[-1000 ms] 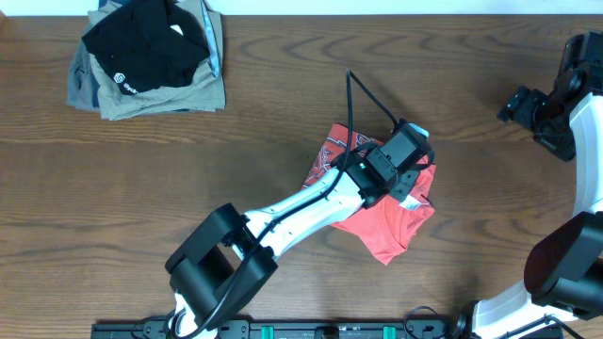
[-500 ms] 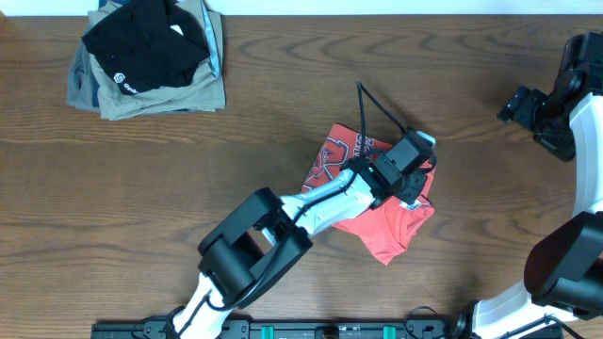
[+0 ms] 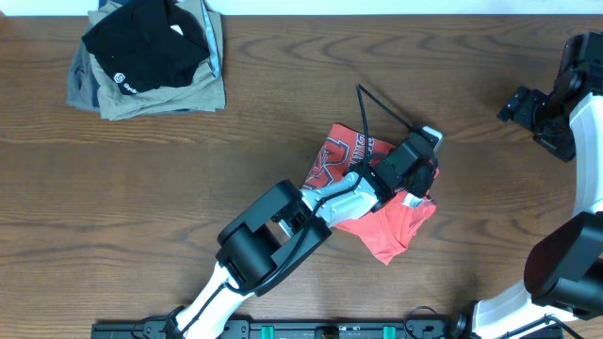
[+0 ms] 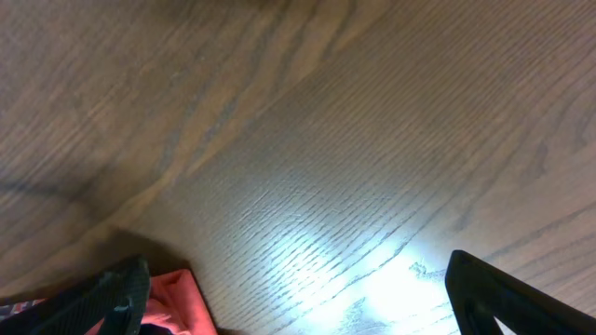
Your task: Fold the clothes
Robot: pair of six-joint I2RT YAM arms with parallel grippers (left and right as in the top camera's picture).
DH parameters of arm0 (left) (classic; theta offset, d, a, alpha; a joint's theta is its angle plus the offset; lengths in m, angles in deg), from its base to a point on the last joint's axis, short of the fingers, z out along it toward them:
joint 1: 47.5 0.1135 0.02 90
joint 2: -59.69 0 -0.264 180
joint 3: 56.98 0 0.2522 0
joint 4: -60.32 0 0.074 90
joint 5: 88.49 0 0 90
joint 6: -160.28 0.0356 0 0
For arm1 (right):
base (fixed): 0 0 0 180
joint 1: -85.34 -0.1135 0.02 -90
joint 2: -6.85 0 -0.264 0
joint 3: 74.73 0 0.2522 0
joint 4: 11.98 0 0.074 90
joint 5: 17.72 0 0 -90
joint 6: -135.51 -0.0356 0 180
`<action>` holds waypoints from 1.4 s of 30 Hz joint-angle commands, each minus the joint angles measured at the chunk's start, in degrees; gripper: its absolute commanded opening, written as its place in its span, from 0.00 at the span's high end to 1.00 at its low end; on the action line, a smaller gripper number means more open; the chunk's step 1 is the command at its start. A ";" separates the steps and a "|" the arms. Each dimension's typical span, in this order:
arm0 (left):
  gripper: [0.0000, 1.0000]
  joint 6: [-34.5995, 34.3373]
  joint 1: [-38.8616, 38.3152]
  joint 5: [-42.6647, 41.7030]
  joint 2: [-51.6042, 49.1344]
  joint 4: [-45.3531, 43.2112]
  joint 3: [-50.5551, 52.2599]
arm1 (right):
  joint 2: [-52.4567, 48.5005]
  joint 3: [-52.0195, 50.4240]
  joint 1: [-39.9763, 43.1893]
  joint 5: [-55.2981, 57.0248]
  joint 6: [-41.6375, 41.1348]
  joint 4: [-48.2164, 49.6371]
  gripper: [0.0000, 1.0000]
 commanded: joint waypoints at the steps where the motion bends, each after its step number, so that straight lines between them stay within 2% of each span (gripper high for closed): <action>1: 0.81 -0.55 -0.02 -0.35 -1.03 -1.84 -0.81 | 0.09 0.52 -0.44 0.39 0.70 -0.02 0.01; 7: 0.81 -1.99 -0.31 -1.25 -0.98 -3.43 -0.83 | 0.09 0.52 -0.44 0.39 0.72 -0.02 0.01; 11: 0.81 -1.99 -1.07 -5.16 0.00 -3.39 -1.14 | 0.09 0.52 -0.44 0.39 0.70 -0.02 0.01; 14: 0.67 -1.99 -2.27 -5.92 1.20 -3.34 -1.18 | 0.09 0.52 -0.44 0.39 0.70 -0.02 0.01; 16: 0.51 -1.95 -2.93 -5.92 2.16 -2.91 -1.18 | 0.09 0.52 -0.44 0.39 0.72 -0.02 0.01; 18: 0.45 -1.92 -3.37 -5.92 3.06 -2.45 -1.20 | 0.09 0.52 -0.44 0.39 0.70 -0.02 0.01; 20: 0.45 -1.92 -3.48 -5.90 4.02 -1.16 -1.20 | 0.09 0.52 -0.44 0.39 0.72 -0.02 0.01; 29: 0.37 -1.55 -3.45 -5.97 9.60 9.51 -1.20 | 0.09 0.52 -0.44 0.39 0.72 -0.02 0.01; 34: 0.30 -1.55 -3.45 -10.45 14.23 16.70 -1.18 | 0.09 0.52 -0.44 0.39 0.70 -0.02 0.01; 39: 0.12 -1.53 -3.37 -12.72 18.53 24.59 -1.18 | 0.09 0.52 -0.44 0.39 0.70 -0.02 0.01; 42: 0.10 -1.51 -2.75 -12.37 20.59 32.35 -1.18 | 0.09 0.52 -0.44 0.39 0.70 -0.02 0.01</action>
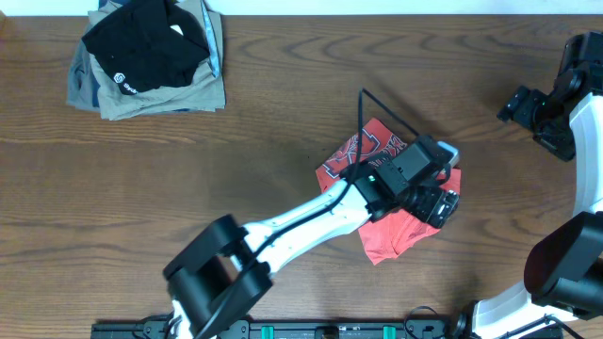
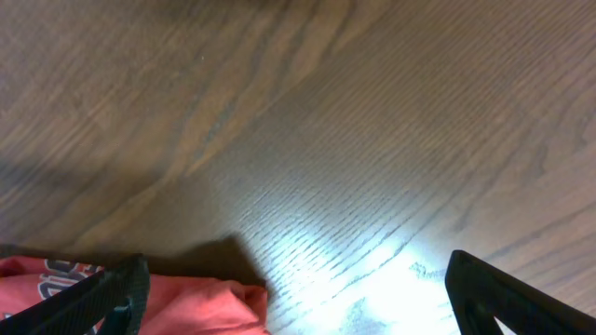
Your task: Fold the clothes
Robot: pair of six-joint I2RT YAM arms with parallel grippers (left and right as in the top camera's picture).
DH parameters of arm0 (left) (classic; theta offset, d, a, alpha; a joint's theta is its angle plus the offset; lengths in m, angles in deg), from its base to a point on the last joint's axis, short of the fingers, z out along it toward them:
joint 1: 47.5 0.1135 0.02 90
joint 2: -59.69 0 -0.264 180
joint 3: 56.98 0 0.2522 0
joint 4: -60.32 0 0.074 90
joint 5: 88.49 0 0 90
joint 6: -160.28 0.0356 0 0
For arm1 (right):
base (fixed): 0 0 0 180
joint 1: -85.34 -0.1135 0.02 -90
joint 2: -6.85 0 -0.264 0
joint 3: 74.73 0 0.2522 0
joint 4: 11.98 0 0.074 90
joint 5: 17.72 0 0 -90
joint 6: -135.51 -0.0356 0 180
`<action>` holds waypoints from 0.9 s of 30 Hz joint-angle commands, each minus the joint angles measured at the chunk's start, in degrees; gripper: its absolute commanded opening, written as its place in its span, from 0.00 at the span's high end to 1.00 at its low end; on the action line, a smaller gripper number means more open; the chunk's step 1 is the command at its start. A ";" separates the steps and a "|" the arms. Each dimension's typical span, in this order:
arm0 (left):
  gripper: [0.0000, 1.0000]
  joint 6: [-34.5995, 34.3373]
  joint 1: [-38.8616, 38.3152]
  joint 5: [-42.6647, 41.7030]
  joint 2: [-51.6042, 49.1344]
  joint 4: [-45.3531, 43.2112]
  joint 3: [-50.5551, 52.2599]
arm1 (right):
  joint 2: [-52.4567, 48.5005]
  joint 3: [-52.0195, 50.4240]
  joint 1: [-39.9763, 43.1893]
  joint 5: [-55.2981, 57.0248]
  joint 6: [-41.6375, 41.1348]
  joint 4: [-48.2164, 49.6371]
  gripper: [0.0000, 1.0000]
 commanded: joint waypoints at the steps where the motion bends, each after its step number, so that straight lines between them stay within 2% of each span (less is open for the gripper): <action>1: 0.09 0.68 1.11 -0.48 2.82 6.64 -0.98 | 0.09 0.52 -0.44 0.39 0.72 -0.04 0.01; 3: 0.11 0.72 1.88 2.10 2.97 13.00 -0.98 | 0.09 0.52 -0.44 0.39 0.72 -0.04 0.01; 6: 0.27 0.74 2.62 5.79 2.67 20.26 -0.22 | 0.09 0.52 -0.44 0.39 0.72 -0.04 0.01; 9: 0.40 0.70 2.56 5.77 2.51 21.75 1.84 | 0.09 0.52 -0.44 0.39 0.72 -0.04 0.01; 13: 0.41 0.02 1.29 5.33 2.51 19.61 5.07 | 0.09 0.52 -0.44 0.39 0.72 -0.04 0.01; 22: 0.41 -0.07 -4.00 0.00 -1.36 8.83 8.35 | 0.09 0.52 -0.44 0.39 0.70 -0.04 0.01; 27: 0.41 -1.11 -6.21 -0.09 -5.14 7.34 8.35 | 0.09 0.52 -0.44 0.39 0.70 -0.04 0.01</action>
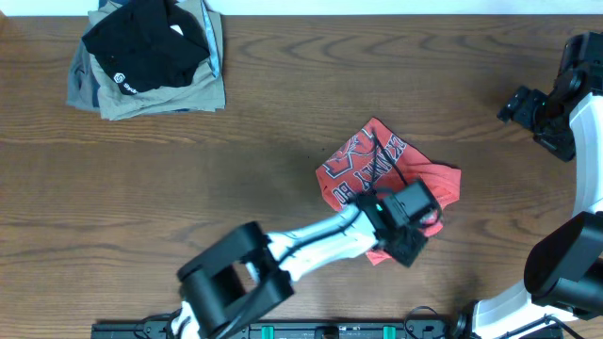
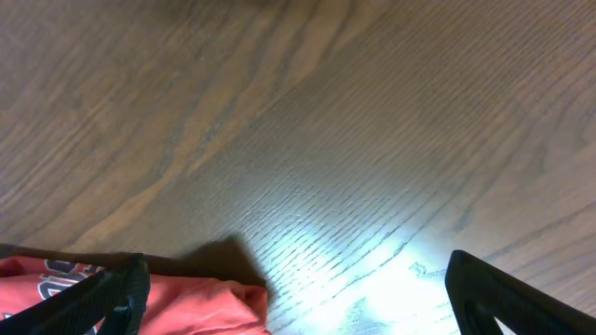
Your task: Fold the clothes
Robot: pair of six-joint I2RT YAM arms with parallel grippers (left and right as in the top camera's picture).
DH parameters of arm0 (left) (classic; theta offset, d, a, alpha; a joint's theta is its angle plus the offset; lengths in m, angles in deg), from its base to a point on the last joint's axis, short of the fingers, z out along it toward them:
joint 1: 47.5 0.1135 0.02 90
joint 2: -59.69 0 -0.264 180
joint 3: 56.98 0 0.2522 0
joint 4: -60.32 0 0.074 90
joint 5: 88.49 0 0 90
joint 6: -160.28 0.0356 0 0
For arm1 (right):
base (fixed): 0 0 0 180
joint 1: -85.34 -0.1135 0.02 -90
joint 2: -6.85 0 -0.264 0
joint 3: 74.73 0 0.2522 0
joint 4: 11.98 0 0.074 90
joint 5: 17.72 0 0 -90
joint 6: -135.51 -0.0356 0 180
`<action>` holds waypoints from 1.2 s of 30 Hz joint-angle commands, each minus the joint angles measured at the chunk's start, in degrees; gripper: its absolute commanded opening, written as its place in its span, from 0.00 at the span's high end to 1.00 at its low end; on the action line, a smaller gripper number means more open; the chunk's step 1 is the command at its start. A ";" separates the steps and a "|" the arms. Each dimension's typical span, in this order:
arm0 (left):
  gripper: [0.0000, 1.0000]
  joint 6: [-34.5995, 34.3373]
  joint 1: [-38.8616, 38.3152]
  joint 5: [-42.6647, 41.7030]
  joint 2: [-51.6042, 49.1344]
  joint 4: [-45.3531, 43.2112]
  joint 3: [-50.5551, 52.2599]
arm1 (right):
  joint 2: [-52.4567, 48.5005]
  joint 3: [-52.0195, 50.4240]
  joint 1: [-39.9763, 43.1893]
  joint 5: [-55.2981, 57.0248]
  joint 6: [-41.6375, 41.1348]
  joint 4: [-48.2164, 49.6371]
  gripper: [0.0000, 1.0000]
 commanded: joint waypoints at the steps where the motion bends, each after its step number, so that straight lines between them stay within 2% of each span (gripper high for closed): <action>1: 0.41 -1.20 -0.55 -2.21 -2.60 0.04 0.52 | 0.09 0.52 -0.44 0.39 0.72 -0.02 0.01; 7: 0.43 -1.11 -0.39 -16.90 -1.64 -1.31 0.20 | 0.09 0.52 -0.44 0.39 0.70 -0.02 0.01; 10: 0.50 -1.09 -0.39 -19.98 0.37 -1.27 0.20 | 0.09 0.52 -0.44 0.39 0.72 -0.02 0.01; 13: 0.51 0.50 -0.39 -21.94 3.45 -1.27 0.20 | 0.09 0.52 -0.44 0.39 0.72 -0.02 0.01; 17: 0.48 1.09 0.59 -19.19 7.41 -0.87 0.20 | 0.09 0.52 -0.44 0.39 0.70 -0.02 0.01; 24: 0.36 1.07 7.76 -17.27 9.20 4.31 0.20 | 0.09 0.52 -0.44 0.39 0.70 -0.02 0.01; 31: 0.34 3.48 9.81 -17.00 9.20 8.92 0.20 | 0.09 0.52 -0.44 0.39 0.72 -0.02 0.01; 36: 0.33 3.43 11.91 -8.02 9.22 9.66 0.20 | 0.09 0.52 -0.44 0.39 0.72 -0.02 0.01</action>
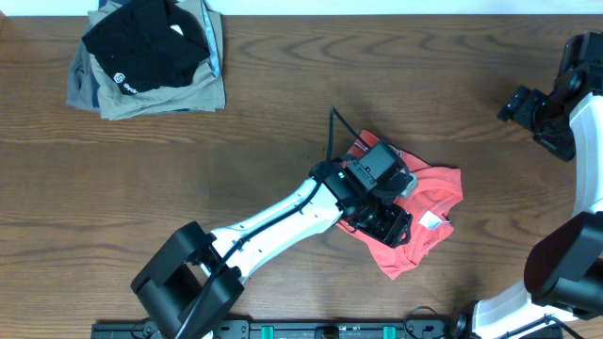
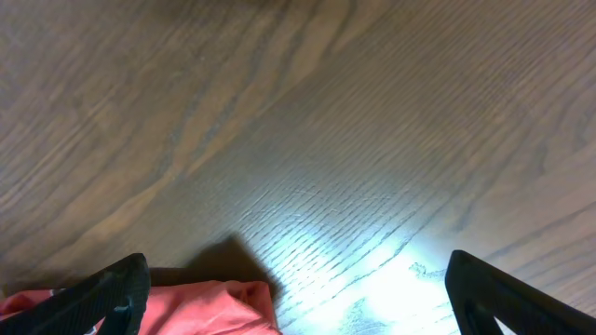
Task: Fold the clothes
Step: 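Grasp the folded red shirt's left edge with the left gripper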
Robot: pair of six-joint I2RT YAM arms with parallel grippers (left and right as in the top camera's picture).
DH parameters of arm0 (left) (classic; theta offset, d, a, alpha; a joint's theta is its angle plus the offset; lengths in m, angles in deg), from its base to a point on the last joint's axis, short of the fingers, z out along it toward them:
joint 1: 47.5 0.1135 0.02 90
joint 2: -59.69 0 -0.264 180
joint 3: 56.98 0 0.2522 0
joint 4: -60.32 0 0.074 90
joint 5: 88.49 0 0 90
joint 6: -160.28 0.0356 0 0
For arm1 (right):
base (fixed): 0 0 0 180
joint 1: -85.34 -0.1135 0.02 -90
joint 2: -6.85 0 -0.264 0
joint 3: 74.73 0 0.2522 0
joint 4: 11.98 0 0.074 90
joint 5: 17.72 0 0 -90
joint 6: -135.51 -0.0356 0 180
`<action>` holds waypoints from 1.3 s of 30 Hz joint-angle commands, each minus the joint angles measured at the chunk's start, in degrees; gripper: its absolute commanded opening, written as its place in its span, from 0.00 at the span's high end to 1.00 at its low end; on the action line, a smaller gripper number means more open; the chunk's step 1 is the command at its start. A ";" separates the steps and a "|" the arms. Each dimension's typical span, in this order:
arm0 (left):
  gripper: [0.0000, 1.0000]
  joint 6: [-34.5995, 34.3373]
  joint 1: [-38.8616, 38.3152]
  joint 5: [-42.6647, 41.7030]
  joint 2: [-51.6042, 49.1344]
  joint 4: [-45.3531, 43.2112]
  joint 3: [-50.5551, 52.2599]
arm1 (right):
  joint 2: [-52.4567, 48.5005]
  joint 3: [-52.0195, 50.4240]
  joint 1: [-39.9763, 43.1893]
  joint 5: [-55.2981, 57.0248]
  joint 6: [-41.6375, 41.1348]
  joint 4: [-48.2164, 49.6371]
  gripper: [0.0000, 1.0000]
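A red shirt [image 1: 429,212] with a white print lies crumpled right of the table's middle; its corner [image 2: 196,312] shows at the bottom edge of the right wrist view. My left gripper [image 1: 384,224] is low over the shirt's left part and hides much of it; from overhead the jaws cannot be made out. My right gripper [image 2: 298,312] hangs open over bare wood at the far right [image 1: 532,108], with nothing between its fingers [image 2: 121,293].
A stack of folded clothes [image 1: 146,56], black on top of grey, sits at the table's back left corner. A black cable [image 1: 332,127] loops up from the left wrist. The table's [image 1: 236,141] wood is dark brown.
My left gripper has moved up and to the left, from the shirt's lower edge onto its left part. The print is now mostly covered, and the shirt's lower corner reaches further down.
At first my left gripper was on the shirt's upper right and the shirt lay bunched. Then the gripper and the shirt were further right, and the shirt spread with its print showing. The gripper was then at the lower edge, and now on the left part. My right arm stayed put.
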 commanded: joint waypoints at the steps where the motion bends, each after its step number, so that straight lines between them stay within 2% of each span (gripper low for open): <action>1: 0.31 1.40 3.06 7.50 -0.15 0.85 0.09 | 0.09 0.52 -0.44 0.39 0.72 -0.04 0.01; 6: 0.28 2.01 13.92 8.44 -0.15 1.46 0.09 | 0.09 0.52 -0.44 0.39 0.70 -0.04 0.01; 11: 0.21 7.91 25.51 7.50 -0.50 0.44 0.09 | 0.09 0.52 -0.44 0.39 0.72 -0.04 0.01; 14: 0.20 10.49 30.25 3.23 -1.55 -0.31 0.09 | 0.09 0.52 -0.44 0.39 0.72 -0.04 0.01; 17: 0.20 12.22 33.24 -4.42 -4.00 -1.57 0.09 | 0.09 0.52 -0.44 0.39 0.72 -0.04 0.01; 21: 0.20 14.25 34.75 -17.59 -8.50 -4.20 0.09 | 0.09 0.52 -0.44 0.37 0.70 -0.04 0.01; 27: 0.19 14.29 34.27 -25.00 -12.66 -7.04 0.09 | 0.09 0.52 -0.44 0.39 0.70 -0.04 0.01; 39: 0.19 14.27 27.34 -25.86 -19.23 -7.08 0.09 | 0.09 0.52 -0.44 0.39 0.70 -0.04 0.01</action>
